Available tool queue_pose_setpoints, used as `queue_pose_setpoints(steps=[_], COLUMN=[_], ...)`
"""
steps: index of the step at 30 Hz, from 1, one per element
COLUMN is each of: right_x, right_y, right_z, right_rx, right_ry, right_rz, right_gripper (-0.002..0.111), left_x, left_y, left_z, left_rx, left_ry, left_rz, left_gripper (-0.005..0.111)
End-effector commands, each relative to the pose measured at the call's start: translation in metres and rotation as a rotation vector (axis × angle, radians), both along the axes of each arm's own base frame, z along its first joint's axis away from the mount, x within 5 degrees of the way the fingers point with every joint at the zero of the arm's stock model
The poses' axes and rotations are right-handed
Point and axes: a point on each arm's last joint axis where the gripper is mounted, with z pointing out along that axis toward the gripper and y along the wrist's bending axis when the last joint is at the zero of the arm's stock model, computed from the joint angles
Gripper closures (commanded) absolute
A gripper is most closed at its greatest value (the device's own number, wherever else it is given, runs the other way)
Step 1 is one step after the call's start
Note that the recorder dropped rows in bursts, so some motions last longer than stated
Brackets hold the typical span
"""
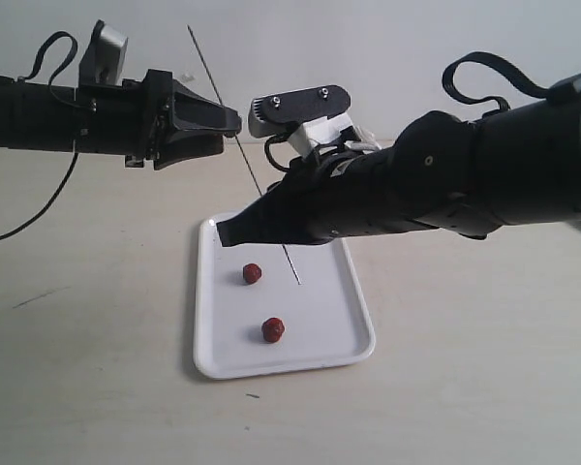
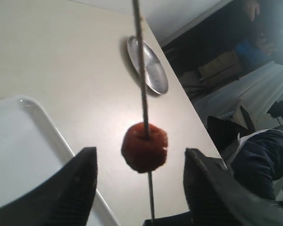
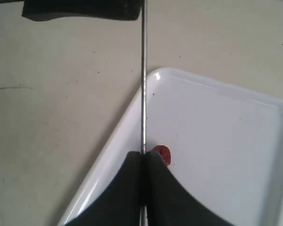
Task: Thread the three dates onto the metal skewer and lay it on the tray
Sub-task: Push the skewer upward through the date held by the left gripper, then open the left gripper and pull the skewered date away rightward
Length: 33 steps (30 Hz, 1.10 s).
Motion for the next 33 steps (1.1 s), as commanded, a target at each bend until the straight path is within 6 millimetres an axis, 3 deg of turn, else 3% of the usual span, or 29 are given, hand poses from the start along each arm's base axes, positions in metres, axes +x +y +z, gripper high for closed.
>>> queue_pose_setpoints(steps=[1, 9, 18, 27, 33], right_x=[0.0, -0.002, 0.003, -0.03, -0.053], right_y=[0.0, -0.004, -0.037, -0.053, -0.063], right_z=[0.016, 0.02, 0.016, 0.036, 0.033], right_rx=[0.007, -0.014, -0.023, -0.03, -0.02], right_ry=[-0.061, -0.06, 0.018, -0.036, -0.002], right_rz=[0.01, 0.042, -0.014, 0.009, 0.003], right_gripper=[0.108, 0.108, 0.108, 0.108, 0.108], left_x=[0.005, 0.004, -0.001, -0.011, -0.016], left_y=[0.013, 0.026, 0.025, 0.026, 0.025], left_z=[0.0, 0.001, 0.0, -0.015, -0.024], left_rx=[-0.003, -0.017, 0.015, 0.074, 0.118], left_ry=[-0.003, -0.003, -0.059, -0.125, -0.185], left_rz=[0.036, 0.007, -0.064, -0.118, -0.142], left_gripper=[0.052, 0.052, 0.052, 0.052, 0.052])
